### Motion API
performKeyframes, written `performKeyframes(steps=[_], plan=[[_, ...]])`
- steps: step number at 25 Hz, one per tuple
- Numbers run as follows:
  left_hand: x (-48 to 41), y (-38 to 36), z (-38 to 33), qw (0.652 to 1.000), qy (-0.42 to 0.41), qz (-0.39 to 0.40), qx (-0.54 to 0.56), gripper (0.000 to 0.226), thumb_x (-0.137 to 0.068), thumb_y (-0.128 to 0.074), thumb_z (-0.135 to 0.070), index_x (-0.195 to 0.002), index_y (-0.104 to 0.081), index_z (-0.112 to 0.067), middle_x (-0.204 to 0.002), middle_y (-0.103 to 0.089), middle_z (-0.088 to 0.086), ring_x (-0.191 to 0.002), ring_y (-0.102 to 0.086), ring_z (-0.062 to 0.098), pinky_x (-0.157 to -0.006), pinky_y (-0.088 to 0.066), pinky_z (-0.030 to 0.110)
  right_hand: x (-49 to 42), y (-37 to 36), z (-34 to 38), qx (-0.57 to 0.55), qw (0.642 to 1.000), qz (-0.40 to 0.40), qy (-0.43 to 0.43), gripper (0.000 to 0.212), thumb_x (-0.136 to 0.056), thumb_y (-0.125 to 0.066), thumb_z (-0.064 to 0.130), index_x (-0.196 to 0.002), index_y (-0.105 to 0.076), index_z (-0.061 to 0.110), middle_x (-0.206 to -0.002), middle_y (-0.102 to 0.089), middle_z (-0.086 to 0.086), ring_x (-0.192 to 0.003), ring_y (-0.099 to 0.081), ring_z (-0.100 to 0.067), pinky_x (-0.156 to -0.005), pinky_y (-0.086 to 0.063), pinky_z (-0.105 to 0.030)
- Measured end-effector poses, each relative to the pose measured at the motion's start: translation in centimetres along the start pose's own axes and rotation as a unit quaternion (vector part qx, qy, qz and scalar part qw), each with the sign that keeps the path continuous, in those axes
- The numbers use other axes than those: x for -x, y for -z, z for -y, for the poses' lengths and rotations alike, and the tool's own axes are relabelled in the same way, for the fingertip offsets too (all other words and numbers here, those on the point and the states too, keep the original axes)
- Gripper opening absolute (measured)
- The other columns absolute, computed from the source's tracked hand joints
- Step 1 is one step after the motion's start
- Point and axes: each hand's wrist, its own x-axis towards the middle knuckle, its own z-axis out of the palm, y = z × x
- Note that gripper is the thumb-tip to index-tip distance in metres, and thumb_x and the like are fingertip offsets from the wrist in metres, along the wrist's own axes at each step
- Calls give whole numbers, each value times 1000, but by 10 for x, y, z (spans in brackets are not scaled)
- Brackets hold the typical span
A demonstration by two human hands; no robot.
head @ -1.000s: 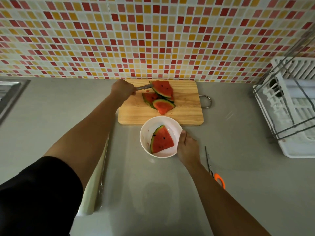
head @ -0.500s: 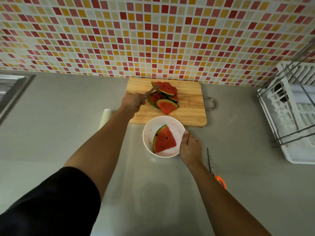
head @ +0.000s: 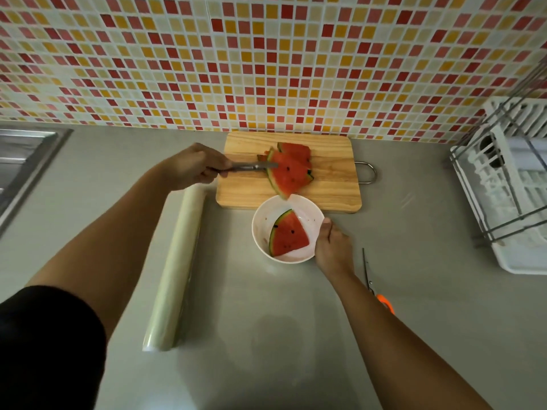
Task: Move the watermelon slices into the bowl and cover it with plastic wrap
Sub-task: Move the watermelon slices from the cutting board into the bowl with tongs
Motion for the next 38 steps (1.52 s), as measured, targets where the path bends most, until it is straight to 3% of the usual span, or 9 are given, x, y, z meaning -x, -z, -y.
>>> performKeyframes(steps=[3, 7, 12, 14, 19, 26, 30, 35, 38], plan=[[9, -11, -3, 984, 39, 77, -153, 21, -88, -58, -11, -85, -70, 6, -58, -52, 1, -49, -36, 9, -47, -28, 21, -1, -1, -1, 0, 1000, 0, -6, 51, -98, -21, 33, -88, -60, 3, -94, -66, -23, -88, -59, -39, -68, -36, -32], [10, -55, -8, 970, 38, 111, -212, 16, -86, -58, -5, -78, -72, -1, -49, -55, -7, -47, -33, 10, -47, -26, 22, -1, -1, 0, 12, 1000, -7, -1, 51, -99, -21, 31, -88, -62, 2, -97, -66, -25, -91, -59, -40, -71, -39, -35], [12, -60, -25, 909, -10, 84, -408, 21, -86, -61, -25, -90, -75, -11, -86, -71, 0, -81, -58, 13, -69, -42, 21, -2, -2, -1, 15, 1000, -9, -1, 51, -98, -22, 32, -88, -63, 1, -96, -66, -25, -90, -60, -40, -69, -36, -32], [16, -43, -33, 922, -8, 48, -384, 22, -85, -62, -29, -85, -74, -11, -78, -69, -3, -72, -56, 11, -63, -43, 22, -2, -2, 0, 13, 1000, -8, 0, 51, -98, -23, 32, -86, -62, 1, -95, -66, -25, -89, -60, -40, -70, -39, -34], [3, -16, -7, 974, 56, -161, -149, 21, -87, -60, -22, -83, -67, -2, -73, -65, 7, -54, -46, 12, -52, -37, 21, -3, -2, -2, 22, 1000, -13, 4, 49, -98, -23, 31, -90, -62, 1, -95, -67, -25, -89, -60, -40, -70, -39, -33], [-37, -54, 29, 966, 142, -207, 68, 26, -83, -58, -17, -97, -66, 4, -73, -61, 12, -47, -36, 13, -40, -27, 20, -4, -4, -3, 33, 999, -23, 4, 49, -98, -25, 31, -91, -62, 0, -96, -66, -28, -89, -61, -42, -72, -44, -38], [-46, -59, 33, 955, 127, -269, 1, 18, -80, -63, -20, -76, -71, -6, -70, -62, 3, -51, -43, 14, -50, -39, 25, -4, -4, -4, 32, 999, -27, 3, 49, -98, -26, 31, -90, -63, 0, -95, -67, -26, -87, -61, -41, -68, -40, -34], [-49, -57, 21, 938, 12, -292, -185, 21, -85, -54, -16, -80, -73, -10, -68, -61, 0, -61, -51, 13, -52, -38, 22, -3, -2, -2, 26, 999, -18, 7, 48, -98, -26, 31, -90, -63, 1, -94, -68, -24, -86, -62, -39, -71, -45, -36], [-45, -58, 23, 938, -42, -285, -193, 25, -86, -54, -26, -75, -72, -12, -68, -63, 1, -63, -51, 13, -55, -39, 21, -3, -1, -1, 29, 999, -13, 0, 49, -98, -25, 31, -91, -63, 2, -95, -68, -24, -88, -62, -39, -74, -47, -38]])
